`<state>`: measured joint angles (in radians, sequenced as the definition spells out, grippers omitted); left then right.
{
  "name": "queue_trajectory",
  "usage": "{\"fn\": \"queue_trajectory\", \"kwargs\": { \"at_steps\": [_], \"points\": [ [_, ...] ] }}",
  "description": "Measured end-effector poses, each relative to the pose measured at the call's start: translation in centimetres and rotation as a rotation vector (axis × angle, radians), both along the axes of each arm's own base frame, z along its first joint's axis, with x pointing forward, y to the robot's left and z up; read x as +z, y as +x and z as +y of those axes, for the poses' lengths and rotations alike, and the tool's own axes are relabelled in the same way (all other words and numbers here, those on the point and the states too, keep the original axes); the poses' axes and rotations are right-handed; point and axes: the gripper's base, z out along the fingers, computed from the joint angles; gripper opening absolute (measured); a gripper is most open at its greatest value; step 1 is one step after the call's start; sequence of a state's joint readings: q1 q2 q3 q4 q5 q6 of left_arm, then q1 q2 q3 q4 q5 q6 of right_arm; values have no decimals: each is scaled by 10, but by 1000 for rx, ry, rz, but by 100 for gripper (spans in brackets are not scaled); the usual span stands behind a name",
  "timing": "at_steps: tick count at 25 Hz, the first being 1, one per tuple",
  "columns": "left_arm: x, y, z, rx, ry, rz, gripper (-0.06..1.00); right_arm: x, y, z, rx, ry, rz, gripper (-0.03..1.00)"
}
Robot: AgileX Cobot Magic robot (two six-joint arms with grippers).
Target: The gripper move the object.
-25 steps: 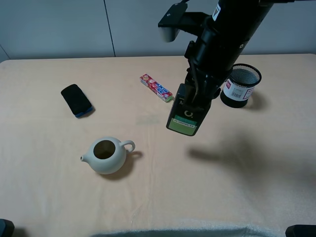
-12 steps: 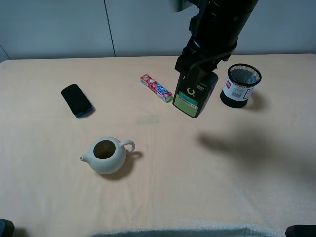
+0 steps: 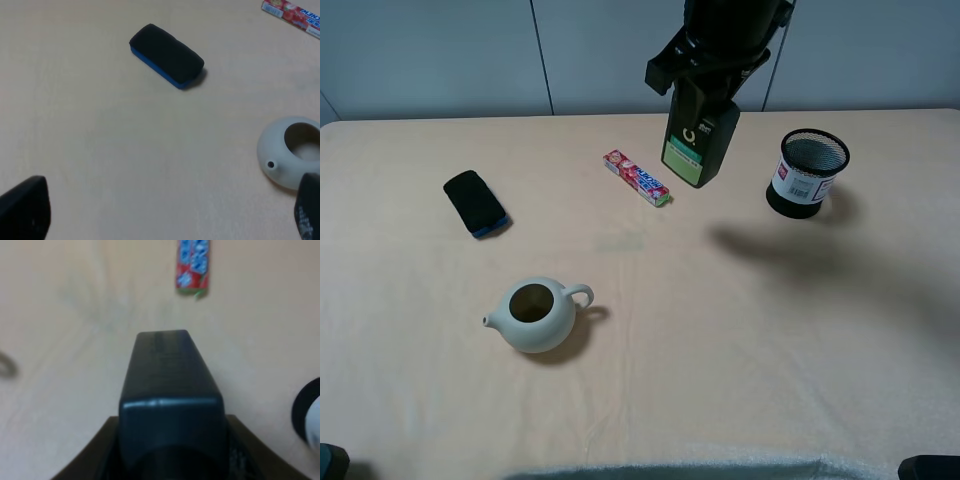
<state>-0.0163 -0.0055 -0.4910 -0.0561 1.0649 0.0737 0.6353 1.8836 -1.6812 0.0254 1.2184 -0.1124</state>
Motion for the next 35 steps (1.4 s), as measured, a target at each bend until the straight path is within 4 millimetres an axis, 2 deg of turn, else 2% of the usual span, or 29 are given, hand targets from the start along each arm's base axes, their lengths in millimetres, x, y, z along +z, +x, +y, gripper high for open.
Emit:
{"fn": "queue_trajectory", "kwargs": {
  "at_steps": [10, 26, 35],
  "points": [
    [0, 0, 0, 0, 0, -1, 99, -15, 42, -5, -66, -1, -9, 30],
    [0, 0, 0, 0, 0, -1, 99, -64, 98, 12, -101, 13, -48, 30],
    [0, 0, 0, 0, 0, -1, 99, -86, 113, 18, -108, 39, -84, 30]
  ]
}}
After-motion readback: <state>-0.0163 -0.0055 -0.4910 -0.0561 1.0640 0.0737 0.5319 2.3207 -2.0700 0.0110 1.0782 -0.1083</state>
